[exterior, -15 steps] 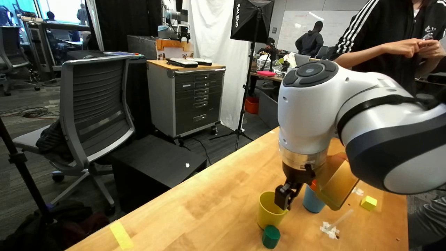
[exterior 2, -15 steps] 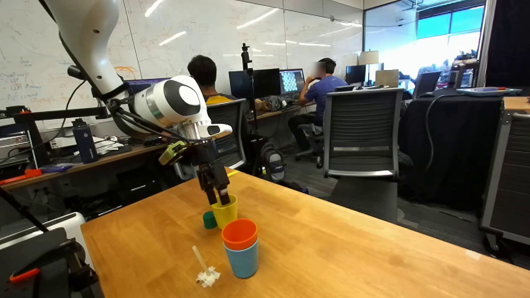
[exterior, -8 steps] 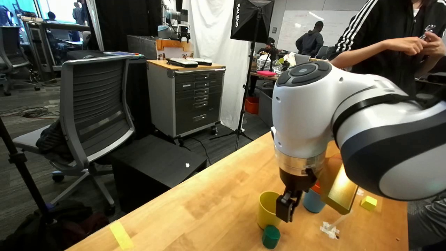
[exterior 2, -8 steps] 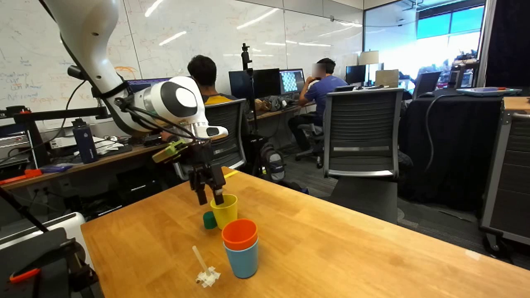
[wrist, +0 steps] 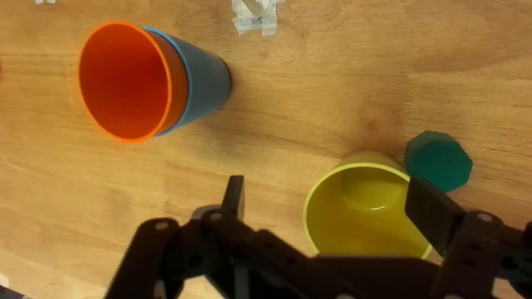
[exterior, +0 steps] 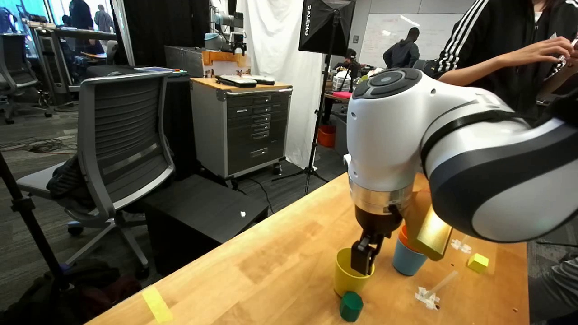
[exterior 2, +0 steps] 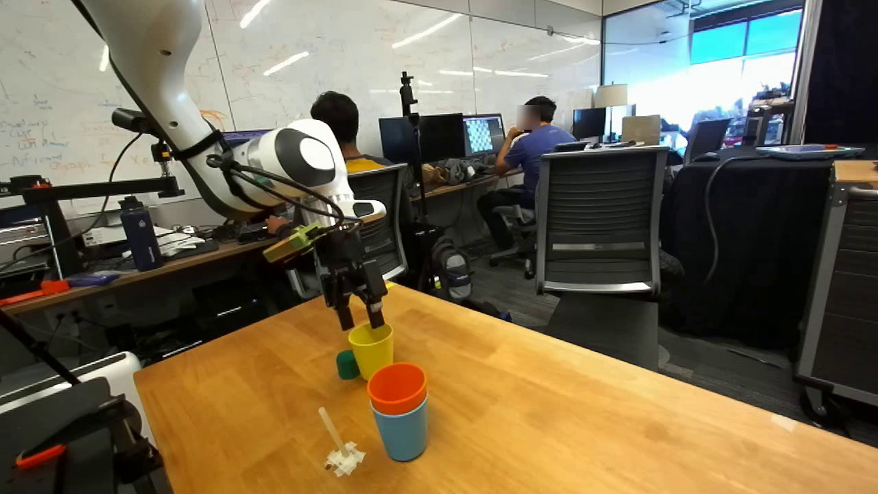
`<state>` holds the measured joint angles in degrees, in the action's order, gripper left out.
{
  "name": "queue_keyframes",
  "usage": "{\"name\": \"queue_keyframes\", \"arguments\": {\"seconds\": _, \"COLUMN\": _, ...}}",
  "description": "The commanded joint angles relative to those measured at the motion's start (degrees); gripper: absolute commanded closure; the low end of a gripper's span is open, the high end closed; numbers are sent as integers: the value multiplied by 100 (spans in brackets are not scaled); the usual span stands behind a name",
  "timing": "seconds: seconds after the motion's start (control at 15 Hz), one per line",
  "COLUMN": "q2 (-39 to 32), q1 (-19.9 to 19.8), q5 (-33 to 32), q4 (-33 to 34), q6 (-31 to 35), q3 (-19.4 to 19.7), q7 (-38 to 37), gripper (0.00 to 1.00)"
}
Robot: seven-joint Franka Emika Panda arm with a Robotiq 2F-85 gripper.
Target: Stack the cups
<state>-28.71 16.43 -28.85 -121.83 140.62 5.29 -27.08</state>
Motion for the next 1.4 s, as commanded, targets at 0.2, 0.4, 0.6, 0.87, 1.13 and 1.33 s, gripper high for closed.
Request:
{"name": "queue_keyframes", "arguments": {"seconds": 0.2, "q2": -298, "q1": 37, "q5": -84, "q4": 445, "q6": -134, "q3": 98, "q7": 153, "gripper": 0}}
{"name": "queue_keyframes", "arguments": {"seconds": 0.4, "q2": -463, "q1": 27, "q5": -87, "q4": 623, "q6": -116, "q3": 182, "q7": 142, "gripper": 0}}
{"name": "queue_keyframes", "arguments": {"seconds": 0.6, "q2": -587, "q1": 29, "q5": -61, "q4": 765, "q6": -98, "q3": 254, "q7": 139, "gripper": 0}}
{"name": "queue_keyframes", "arguments": {"seconds": 0.87, "q2": -735, "q1": 29, "q5": -46, "q4": 908, "q6": -67, "q3": 317, "q7": 135, "gripper": 0}}
{"name": "queue_keyframes", "arguments": {"seconds": 1.13, "q2": -869, "q1": 32, "q5": -46, "q4": 983, "q6": -47, "q3": 382, "q7": 116, "gripper": 0}}
{"name": "queue_keyframes", "arguments": {"seconds": 1.33, "q2": -965, "q1": 35, "q5": -54, "q4": 1018, "q6": 0, "q3": 435, "q7": 98, "gripper": 25}}
